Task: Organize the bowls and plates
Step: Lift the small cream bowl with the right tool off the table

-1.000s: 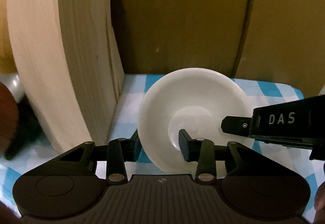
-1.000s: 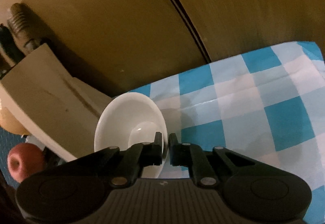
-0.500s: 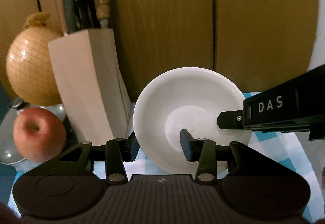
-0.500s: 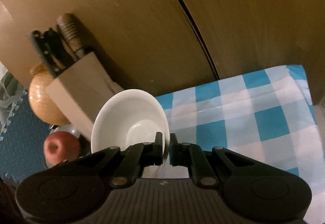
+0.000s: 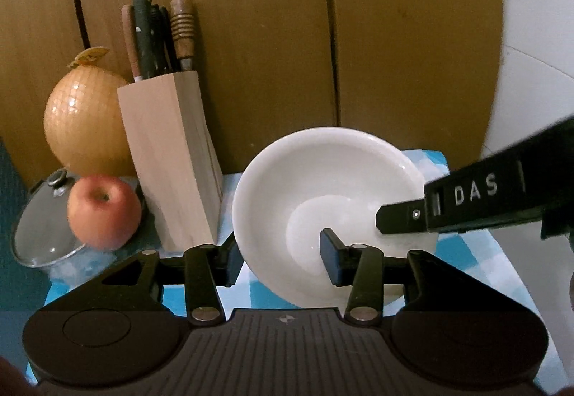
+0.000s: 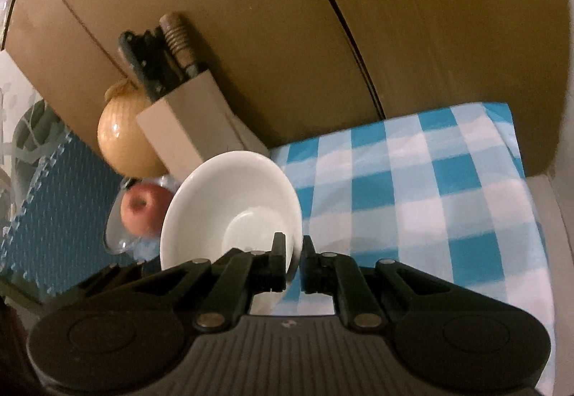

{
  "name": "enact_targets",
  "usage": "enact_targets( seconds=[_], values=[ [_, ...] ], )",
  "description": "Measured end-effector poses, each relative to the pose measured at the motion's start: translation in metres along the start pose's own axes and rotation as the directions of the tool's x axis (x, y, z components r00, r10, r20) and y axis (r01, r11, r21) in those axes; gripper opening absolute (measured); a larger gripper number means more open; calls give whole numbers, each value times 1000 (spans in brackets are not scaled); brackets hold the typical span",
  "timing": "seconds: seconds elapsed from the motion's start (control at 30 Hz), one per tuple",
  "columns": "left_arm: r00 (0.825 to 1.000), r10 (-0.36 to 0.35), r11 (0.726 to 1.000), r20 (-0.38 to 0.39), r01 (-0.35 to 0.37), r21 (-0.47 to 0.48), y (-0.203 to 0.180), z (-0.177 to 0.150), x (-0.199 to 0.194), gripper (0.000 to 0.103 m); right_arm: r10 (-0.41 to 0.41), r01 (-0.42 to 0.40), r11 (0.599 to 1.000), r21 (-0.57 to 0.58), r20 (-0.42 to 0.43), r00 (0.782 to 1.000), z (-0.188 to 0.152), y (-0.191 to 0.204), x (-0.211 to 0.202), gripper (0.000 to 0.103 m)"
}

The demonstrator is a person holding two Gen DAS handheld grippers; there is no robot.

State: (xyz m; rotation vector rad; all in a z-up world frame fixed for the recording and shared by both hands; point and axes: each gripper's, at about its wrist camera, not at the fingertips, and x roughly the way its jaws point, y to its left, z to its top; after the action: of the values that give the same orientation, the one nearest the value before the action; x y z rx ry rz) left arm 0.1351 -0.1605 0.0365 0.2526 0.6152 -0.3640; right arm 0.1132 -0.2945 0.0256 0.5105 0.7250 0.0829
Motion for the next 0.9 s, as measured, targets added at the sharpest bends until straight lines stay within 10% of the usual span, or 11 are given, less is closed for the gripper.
enact_targets(
  seconds=[0.9],
  values=[
    [990, -61, 992, -127, 75, 106, -33, -74, -48, 58, -62, 57, 997, -53, -112, 992, -94, -3, -46, 9]
  ],
)
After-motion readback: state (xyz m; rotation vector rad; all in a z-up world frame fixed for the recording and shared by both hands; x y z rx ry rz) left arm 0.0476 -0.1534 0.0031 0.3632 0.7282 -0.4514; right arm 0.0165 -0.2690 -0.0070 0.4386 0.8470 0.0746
